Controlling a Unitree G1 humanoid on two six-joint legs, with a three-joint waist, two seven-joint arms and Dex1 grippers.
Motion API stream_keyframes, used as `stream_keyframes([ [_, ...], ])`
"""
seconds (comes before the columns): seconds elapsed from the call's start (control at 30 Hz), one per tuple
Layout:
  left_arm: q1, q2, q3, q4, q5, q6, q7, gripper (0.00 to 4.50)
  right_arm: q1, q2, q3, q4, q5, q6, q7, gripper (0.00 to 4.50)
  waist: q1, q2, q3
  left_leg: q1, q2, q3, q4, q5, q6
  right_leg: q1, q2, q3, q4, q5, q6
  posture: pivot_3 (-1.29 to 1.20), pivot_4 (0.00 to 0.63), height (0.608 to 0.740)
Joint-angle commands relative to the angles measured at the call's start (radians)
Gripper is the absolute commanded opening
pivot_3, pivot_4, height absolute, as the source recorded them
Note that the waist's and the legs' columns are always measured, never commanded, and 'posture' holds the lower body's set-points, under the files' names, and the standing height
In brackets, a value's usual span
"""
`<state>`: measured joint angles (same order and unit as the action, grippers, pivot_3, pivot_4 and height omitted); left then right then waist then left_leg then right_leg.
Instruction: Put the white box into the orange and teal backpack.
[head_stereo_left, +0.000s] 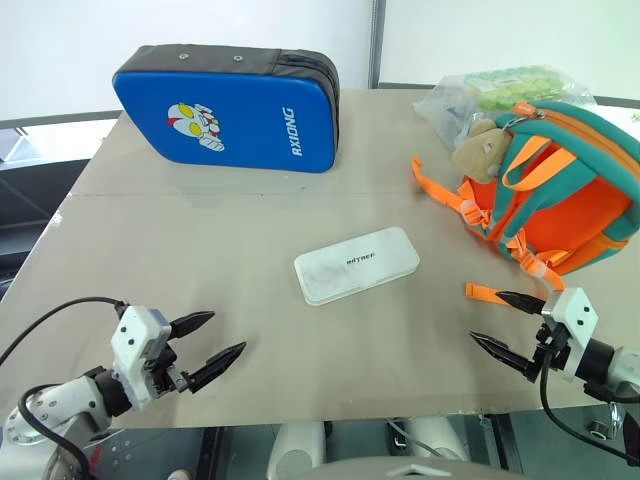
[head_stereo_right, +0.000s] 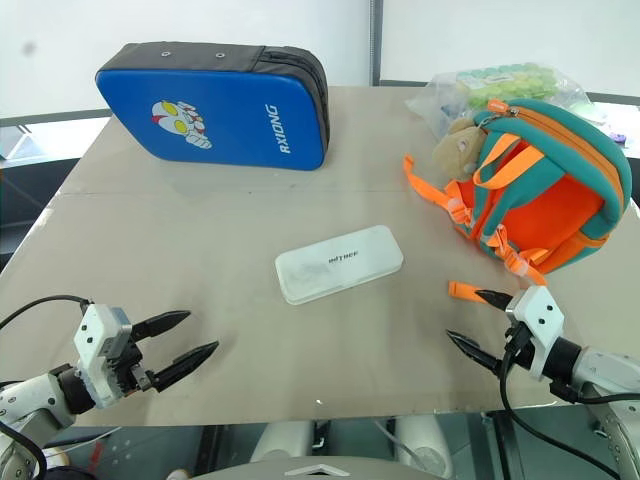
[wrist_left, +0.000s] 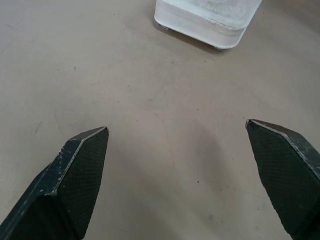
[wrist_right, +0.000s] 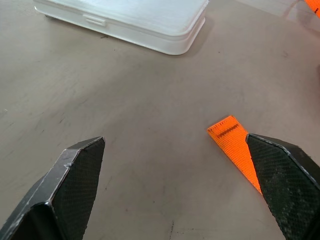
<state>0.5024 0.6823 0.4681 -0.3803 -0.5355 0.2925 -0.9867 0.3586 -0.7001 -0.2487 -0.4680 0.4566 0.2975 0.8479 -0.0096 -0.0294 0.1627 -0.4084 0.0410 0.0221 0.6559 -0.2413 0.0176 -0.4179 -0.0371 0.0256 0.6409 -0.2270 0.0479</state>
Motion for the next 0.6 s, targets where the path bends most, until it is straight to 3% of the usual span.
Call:
stream_keyframes([
  [0.03, -0.040, 0.004, 0.009, -0.025, -0.023, 0.017, 0.032, 4.50, -0.045, 0.022, 0.002, -0.041, 0.013, 0.004, -0.035, 4.46, 0.000, 0.000, 0.000, 0.000, 0.000, 0.000, 0.000, 0.000, 0.000, 0.000, 0.000, 0.000, 0.000, 0.000, 0.000, 0.00, 0.150, 0.740],
  [0.33, -0.174, -0.071, -0.077, -0.167, -0.071, 0.179, 0.250, 4.50, -0.319, 0.086, 0.109, -0.127, 0.064, 0.256, -0.230, 4.46, -0.001, -0.001, -0.001, 0.004, -0.001, 0.000, -0.001, 0.000, 0.000, 0.004, 0.000, 0.001, 0.001, 0.003, -0.004, 0.00, 0.150, 0.740],
  [0.43, -0.214, -0.094, -0.109, -0.189, -0.110, 0.270, 0.335, 3.79, -0.418, 0.098, 0.148, -0.077, 0.049, 0.310, -0.261, 3.75, -0.001, -0.001, -0.001, 0.004, -0.002, 0.000, -0.002, 0.000, 0.000, 0.004, 0.001, 0.001, 0.000, 0.003, -0.004, 0.00, 0.150, 0.740],
  [0.57, -0.261, -0.120, -0.164, -0.233, -0.137, 0.398, 0.452, 1.91, -0.544, 0.119, 0.217, 0.007, -0.005, 0.359, -0.309, 1.81, -0.002, -0.001, -0.001, 0.007, -0.002, 0.001, -0.002, 0.000, 0.000, 0.006, 0.002, 0.002, 0.001, 0.002, -0.004, 0.00, 0.150, 0.740],
  [0.6, -0.274, -0.126, -0.171, -0.243, -0.153, 0.439, 0.484, 1.62, -0.575, 0.117, 0.244, 0.036, -0.039, 0.361, -0.322, 1.50, -0.002, -0.001, -0.001, 0.007, -0.002, 0.001, -0.002, 0.000, 0.000, 0.006, 0.002, 0.002, 0.001, 0.003, -0.004, 0.00, 0.150, 0.740],
])
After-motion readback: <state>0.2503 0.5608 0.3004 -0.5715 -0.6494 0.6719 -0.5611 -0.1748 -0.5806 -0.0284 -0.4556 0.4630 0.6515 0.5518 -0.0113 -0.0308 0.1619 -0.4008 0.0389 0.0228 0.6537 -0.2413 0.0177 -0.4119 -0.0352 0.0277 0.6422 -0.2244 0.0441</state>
